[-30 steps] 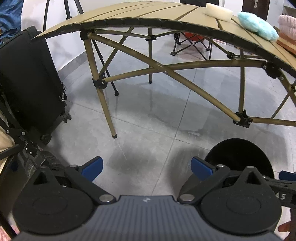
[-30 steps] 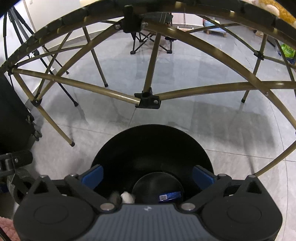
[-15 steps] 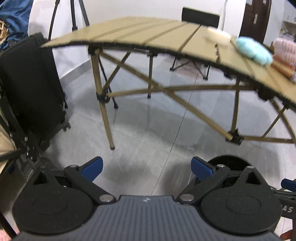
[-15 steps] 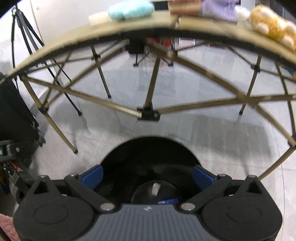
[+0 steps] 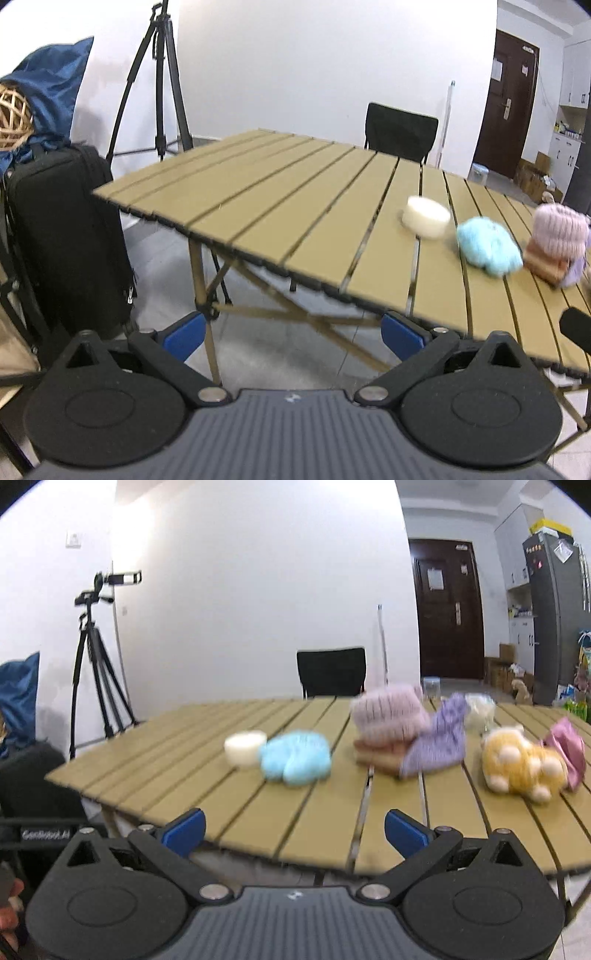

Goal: Collect trash
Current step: 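Move both open tools back toward the table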

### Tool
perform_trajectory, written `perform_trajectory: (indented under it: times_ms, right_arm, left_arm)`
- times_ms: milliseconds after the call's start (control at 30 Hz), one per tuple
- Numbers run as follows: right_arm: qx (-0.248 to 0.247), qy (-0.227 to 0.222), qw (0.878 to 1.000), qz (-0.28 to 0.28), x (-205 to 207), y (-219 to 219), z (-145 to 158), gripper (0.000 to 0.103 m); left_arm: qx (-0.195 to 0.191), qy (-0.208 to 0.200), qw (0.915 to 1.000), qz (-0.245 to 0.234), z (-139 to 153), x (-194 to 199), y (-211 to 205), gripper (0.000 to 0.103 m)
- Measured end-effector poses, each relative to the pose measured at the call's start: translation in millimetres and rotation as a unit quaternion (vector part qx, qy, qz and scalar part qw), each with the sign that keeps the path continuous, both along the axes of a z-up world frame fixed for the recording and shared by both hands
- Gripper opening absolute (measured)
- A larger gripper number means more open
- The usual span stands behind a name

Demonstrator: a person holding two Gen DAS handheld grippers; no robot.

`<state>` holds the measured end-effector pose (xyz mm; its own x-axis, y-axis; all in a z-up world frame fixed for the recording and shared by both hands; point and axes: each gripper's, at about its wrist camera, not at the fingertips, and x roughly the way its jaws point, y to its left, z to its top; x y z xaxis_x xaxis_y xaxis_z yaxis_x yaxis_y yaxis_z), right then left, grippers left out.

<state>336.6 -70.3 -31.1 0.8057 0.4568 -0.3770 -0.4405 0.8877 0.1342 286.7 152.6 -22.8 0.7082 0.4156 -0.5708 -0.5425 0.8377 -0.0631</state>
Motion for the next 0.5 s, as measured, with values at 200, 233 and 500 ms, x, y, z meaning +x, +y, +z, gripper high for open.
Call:
perform_trajectory:
  times_ms: [200, 233, 500]
  right_arm:
    - [0.005, -0.006, 1.0, -0.021, 50.0, 19.0, -0.7, 0.103]
    - [0.009, -0.004, 1.0, -0.024, 59.5, 24.1, -1.7, 0.103]
    - [0.01, 0.015, 1.0, -0.017, 116.0, 57.9, -8.6, 0.103]
  left_arm:
    - [-0.007, -0.003, 1.0, 0.003, 4.4, 29.9, 9.2, 0.103]
    - [-0.006, -0.004, 1.0, 0.002, 5.5, 36.0, 11.2, 0.103]
    - [0.002, -0.015, 0.9999, -0.006, 14.2, 85.2, 27.5, 0.103]
